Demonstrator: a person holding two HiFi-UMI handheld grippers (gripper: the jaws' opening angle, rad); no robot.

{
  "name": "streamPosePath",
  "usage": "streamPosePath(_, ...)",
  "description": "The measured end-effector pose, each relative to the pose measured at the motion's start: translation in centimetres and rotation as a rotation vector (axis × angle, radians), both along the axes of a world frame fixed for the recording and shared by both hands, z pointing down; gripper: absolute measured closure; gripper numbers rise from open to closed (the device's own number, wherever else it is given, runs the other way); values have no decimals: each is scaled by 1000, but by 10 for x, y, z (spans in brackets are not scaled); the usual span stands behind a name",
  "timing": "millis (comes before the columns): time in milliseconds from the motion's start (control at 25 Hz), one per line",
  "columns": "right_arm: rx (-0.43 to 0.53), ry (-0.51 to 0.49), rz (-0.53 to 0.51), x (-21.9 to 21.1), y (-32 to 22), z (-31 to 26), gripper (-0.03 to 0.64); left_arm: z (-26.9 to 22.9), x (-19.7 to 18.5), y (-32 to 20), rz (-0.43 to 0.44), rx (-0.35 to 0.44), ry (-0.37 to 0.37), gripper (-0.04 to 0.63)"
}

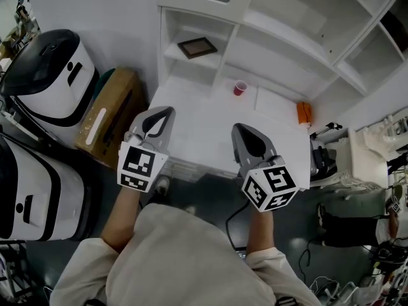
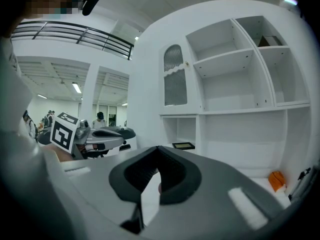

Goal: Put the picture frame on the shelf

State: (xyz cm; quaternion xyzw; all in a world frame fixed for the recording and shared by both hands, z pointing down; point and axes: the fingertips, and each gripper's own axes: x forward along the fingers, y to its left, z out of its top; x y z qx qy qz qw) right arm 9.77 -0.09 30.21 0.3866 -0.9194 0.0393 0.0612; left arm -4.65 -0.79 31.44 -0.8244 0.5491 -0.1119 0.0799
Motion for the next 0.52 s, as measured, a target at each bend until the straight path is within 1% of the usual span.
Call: streamPosePath(520,13,33,24,6,-12,7,611,-1,9,-10,27,6,-11,591)
